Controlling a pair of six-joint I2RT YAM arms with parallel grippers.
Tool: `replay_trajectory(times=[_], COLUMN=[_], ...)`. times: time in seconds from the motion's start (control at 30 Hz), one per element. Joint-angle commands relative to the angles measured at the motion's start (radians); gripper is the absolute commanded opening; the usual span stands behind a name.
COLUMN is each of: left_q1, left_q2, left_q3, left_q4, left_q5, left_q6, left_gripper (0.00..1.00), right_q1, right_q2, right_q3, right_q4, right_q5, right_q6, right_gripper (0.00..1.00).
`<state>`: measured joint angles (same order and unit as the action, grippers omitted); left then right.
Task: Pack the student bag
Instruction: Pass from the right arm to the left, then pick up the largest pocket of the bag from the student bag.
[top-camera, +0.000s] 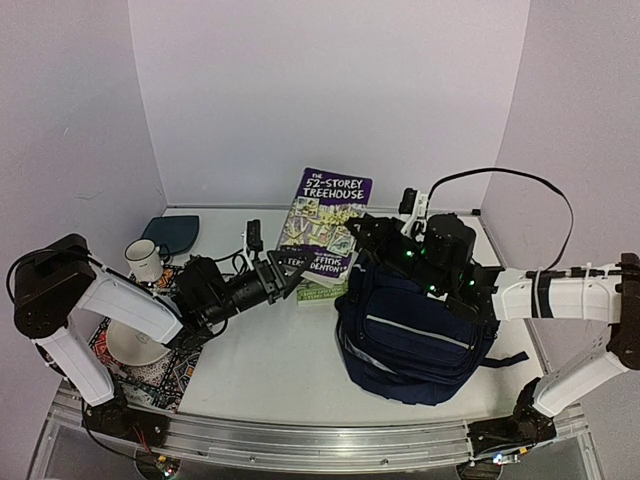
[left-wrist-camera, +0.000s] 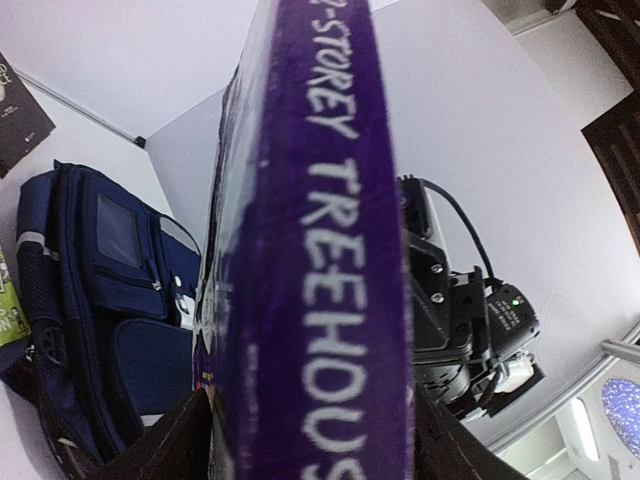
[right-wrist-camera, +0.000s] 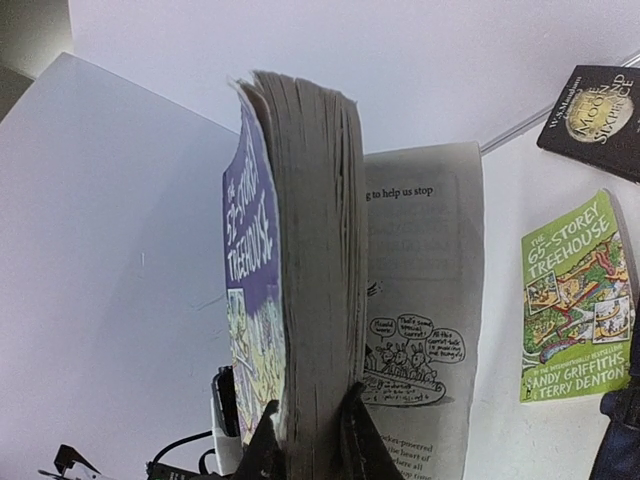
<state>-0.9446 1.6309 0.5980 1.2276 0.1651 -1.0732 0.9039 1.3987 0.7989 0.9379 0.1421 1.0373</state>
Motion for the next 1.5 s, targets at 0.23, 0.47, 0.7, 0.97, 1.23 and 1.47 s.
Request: replay_trajectory(times=[0.23, 0.47, 0.7, 0.97, 1.23, 1.47], left_q1=[-0.009, -0.001, 0.074, 0.175, 0.234, 0.294], left_q2=[-0.003, -0.037, -0.044, -0.073, -0.149, -0.183], left_q3=[0.028, -0.023, -0.098, -0.154, -0.137, -0.124], left_q4=[0.226, 0.23, 0.216, 0.083, -0.177, -0.308], left_q5=[0.034, -0.008, 0.041, 0.156, 0.223, 0.303], left_q6=[-0.044, -0.039, -0.094, -0.138, -0.085, -0.068], left_gripper=[0.24, 0.0, 0.0, 0.0, 0.0, 0.0], right_q1=[0.001, 0.0, 0.001, 0.0, 0.069, 0.134], right_q2=[-0.01, 0.0, -0.065, -0.095, -0.044, 0.005], right_q3=[-0.016, 0.019, 0.119, 0.252, 0.32, 0.285], right_q4=[0.121, -0.038, -0.532, -1.145, -1.533, -1.614], right_q5=[0.049, 0.004, 0.001, -0.013, -0.049, -0.123], right_q6=[-0.009, -0.116, -0.362, -0.609, -0.746, -0.778], right_gripper=[0.0, 0.2, 0.42, 0.61, 0.66, 0.67])
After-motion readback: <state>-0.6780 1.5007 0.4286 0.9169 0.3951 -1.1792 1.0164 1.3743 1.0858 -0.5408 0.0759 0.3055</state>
